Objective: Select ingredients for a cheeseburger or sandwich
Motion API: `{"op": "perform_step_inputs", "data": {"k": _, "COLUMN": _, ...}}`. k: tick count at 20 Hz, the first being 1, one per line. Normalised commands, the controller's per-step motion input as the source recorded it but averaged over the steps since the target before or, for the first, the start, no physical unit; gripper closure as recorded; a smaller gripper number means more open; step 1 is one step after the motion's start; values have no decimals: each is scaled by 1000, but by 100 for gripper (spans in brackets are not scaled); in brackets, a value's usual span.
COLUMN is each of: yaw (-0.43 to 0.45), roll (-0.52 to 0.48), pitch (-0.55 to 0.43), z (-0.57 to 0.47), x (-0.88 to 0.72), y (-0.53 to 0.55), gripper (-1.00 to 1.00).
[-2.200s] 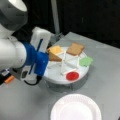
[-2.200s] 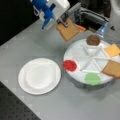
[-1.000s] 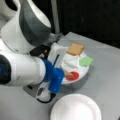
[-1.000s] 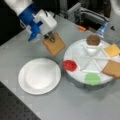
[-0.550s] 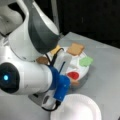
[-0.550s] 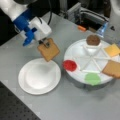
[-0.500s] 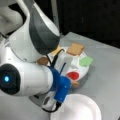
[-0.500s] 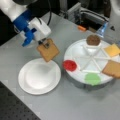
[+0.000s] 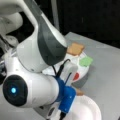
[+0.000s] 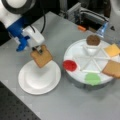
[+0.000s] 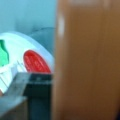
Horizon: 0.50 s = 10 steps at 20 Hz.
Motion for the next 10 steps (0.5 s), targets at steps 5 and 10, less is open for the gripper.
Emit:
{"op": "perform_step_inputs", "data": {"k": 5, "yaw": 186, "roll": 156, "pitch": 48, "z": -139, "x": 456, "y": -262, "gripper": 100}}
{"op": "perform_step_inputs", "data": {"k": 10, "yaw": 194, "roll": 203, "pitch": 23, "z": -222, "x": 366, "y": -274, "gripper": 100}}
